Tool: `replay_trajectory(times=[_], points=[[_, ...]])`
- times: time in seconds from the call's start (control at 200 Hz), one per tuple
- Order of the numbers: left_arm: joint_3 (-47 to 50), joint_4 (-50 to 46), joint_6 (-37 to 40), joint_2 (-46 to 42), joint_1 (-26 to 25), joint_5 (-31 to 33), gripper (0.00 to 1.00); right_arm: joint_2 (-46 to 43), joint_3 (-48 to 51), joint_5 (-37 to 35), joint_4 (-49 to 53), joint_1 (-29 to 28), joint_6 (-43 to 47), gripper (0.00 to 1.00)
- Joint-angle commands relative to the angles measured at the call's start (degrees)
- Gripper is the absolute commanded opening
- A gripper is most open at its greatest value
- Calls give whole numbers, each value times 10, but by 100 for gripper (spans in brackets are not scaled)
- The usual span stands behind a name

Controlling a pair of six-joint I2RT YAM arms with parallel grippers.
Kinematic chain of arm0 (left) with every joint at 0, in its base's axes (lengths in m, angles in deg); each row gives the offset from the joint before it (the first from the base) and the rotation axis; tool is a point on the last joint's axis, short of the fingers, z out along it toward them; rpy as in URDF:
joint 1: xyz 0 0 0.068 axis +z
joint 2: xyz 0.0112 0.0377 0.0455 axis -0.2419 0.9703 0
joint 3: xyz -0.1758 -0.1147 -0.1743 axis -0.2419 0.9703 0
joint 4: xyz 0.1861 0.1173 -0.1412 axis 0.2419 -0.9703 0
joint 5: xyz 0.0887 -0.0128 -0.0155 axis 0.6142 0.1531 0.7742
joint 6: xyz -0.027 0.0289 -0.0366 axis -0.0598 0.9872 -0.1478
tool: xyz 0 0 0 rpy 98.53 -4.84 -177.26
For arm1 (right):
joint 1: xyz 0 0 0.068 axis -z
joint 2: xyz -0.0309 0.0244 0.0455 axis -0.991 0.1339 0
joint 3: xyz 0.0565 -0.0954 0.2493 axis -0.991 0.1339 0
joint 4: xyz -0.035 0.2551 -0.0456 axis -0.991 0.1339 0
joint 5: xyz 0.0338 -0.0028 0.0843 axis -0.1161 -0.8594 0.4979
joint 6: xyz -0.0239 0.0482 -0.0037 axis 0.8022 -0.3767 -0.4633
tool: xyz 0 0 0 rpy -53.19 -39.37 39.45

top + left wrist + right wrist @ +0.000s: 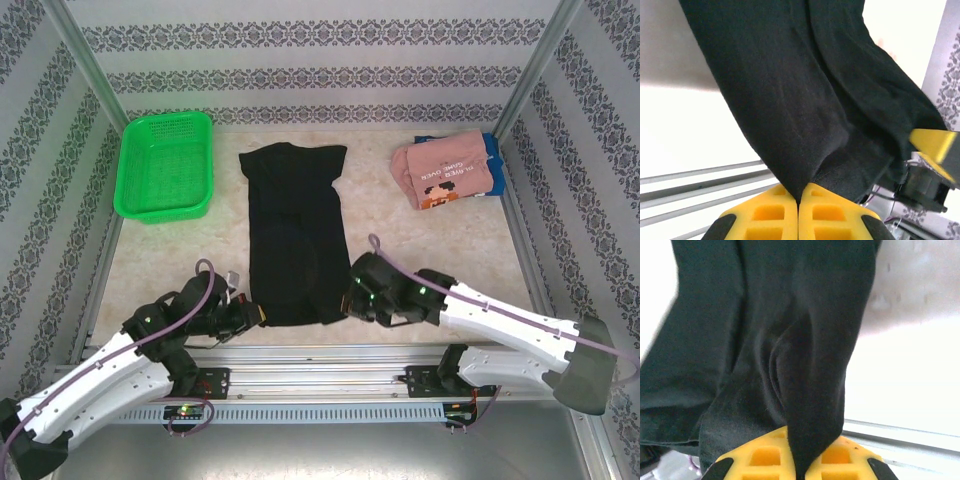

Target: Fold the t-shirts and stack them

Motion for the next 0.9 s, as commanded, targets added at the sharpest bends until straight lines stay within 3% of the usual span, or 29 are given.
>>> replay_trajectory(times=[0.0,0.16,0.43,0.62,0.894], points=[[-32,31,36,45,75,-44,6,37,-68,19,38,58,82,0],[-97,90,115,172,227,-148,6,144,-164,73,44,148,171,0],[-267,115,233,423,347,-217,5,373,-366,140,64,248,266,0],[-337,137,258,547,372,-251,5,527,-519,169,105,278,301,0],[-414,160,276,685,392,-258,5,675,-678,177,142,310,317,0]])
